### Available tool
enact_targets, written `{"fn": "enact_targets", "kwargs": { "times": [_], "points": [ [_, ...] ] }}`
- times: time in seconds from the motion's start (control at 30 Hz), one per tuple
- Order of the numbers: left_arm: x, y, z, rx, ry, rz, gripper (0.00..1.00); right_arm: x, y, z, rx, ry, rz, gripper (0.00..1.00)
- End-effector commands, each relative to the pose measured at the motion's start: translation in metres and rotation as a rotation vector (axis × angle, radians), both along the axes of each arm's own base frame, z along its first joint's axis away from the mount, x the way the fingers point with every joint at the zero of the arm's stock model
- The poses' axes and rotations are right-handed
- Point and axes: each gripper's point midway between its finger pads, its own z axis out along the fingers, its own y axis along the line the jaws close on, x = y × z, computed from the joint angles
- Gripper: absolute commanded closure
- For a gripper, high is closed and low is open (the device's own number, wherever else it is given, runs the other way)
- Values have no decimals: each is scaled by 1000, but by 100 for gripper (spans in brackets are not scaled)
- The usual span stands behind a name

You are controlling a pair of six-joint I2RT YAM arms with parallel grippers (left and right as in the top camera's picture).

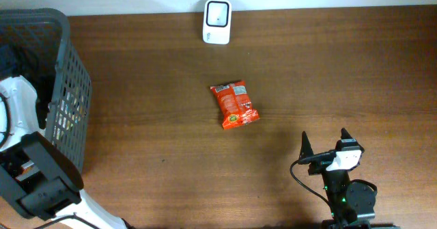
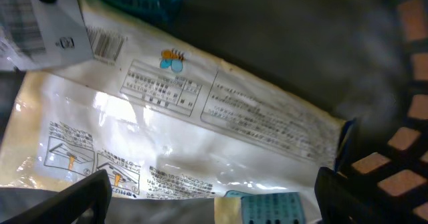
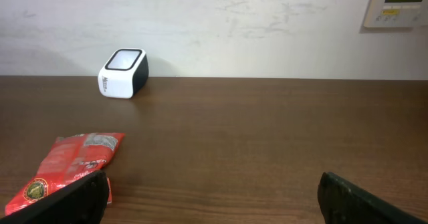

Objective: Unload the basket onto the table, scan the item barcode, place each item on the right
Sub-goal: 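Return the left gripper into the basket and grasp the white package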

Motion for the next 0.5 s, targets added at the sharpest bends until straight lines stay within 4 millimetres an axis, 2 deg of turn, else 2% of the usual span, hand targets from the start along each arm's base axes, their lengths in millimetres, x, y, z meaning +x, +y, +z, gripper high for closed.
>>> {"fn": "enact_targets", "kwargs": {
  "times": [0.0, 0.37, 0.47],
  "points": [
    [-6, -7, -15, -25, 17, -2, 6, 0, -1, -3, -1, 7, -6, 1],
    [-20, -12, -44, -37, 59, 1, 7, 0, 0, -3, -1, 7, -5, 1],
    [-23, -14, -46, -41, 68, 0, 15, 0, 0, -3, -1, 7, -5, 1]
  ]
}}
